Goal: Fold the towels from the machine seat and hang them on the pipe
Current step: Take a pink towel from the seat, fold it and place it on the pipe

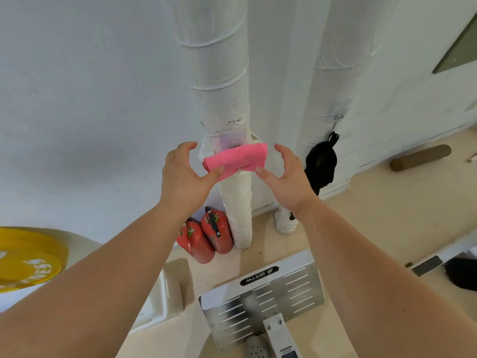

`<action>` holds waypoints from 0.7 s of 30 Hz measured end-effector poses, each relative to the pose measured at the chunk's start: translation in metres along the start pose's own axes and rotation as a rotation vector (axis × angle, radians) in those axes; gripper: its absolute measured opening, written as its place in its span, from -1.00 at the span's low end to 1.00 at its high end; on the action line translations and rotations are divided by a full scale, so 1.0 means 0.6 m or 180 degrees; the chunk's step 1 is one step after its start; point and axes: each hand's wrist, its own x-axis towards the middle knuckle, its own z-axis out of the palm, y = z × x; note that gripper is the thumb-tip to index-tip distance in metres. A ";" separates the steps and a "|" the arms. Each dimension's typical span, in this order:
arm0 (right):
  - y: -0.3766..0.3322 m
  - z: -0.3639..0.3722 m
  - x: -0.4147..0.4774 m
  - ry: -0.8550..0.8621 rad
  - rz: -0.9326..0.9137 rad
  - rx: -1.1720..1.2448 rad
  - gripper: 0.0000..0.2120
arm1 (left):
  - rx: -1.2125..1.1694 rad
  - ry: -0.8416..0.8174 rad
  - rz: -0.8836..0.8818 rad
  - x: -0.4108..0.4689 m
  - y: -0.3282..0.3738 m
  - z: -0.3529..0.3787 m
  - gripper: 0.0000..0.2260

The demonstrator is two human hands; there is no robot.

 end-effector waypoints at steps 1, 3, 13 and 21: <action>-0.011 -0.002 -0.018 0.0045 0.0027 -0.0027 -0.26 | -0.0024 -0.0041 0.0007 -0.010 0.004 -0.015 -0.30; -0.038 -0.006 -0.055 0.0160 0.0049 -0.0047 -0.30 | -0.0102 -0.0149 0.0045 -0.029 0.010 -0.047 -0.32; -0.117 0.071 -0.319 0.0605 0.0536 -0.0324 -0.35 | 0.0179 -0.1302 0.0728 -0.158 -0.084 -0.158 -0.41; -0.066 0.131 -0.612 0.0667 0.1491 -0.0922 -0.34 | 0.0505 -0.2306 0.1379 -0.325 -0.142 -0.174 -0.39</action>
